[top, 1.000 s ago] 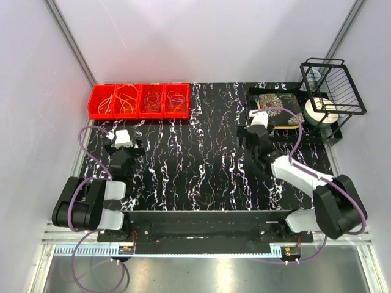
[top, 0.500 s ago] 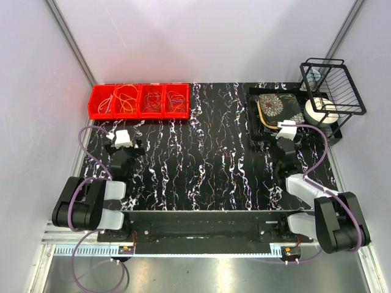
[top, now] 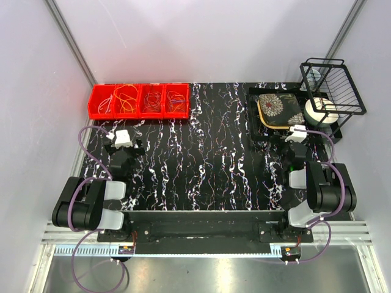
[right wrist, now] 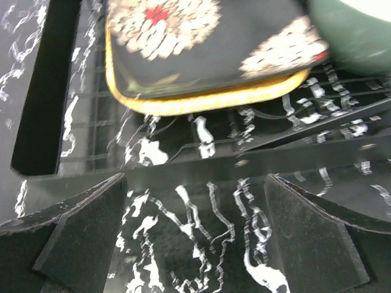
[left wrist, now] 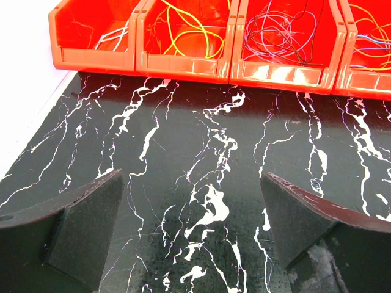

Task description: Untangle the cables

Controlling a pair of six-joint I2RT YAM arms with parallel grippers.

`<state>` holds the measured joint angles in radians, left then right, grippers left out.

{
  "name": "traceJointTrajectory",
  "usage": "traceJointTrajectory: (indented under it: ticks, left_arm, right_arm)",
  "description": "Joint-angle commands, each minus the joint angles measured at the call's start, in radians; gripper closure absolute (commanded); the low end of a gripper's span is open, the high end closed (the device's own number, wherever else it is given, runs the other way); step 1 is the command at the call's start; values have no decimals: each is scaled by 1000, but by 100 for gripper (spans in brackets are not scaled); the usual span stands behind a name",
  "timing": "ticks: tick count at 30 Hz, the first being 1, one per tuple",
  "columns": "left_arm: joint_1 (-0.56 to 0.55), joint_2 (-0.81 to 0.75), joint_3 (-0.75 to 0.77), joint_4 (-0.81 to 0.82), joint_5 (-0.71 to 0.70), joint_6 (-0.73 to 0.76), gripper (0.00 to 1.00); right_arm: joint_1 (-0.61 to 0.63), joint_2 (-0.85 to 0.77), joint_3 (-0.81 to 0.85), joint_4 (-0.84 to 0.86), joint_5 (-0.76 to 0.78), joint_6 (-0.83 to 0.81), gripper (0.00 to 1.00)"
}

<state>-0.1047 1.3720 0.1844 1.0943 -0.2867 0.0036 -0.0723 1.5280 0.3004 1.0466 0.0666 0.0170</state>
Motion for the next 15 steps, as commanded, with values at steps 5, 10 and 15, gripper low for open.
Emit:
traceJointTrajectory:
  ticks: [5,10,15]
  left_arm:
    - [3,2,20,78,12,12,1]
    - [3,2,18,79,12,13,1]
    - [3,2,20,78,12,13,1]
  right_arm:
    - [-20,17,74,-6,-171,-12,0]
    - [-20,24,89,-25,-73,43,0]
    - [-18,26,82,-8,-79,38,0]
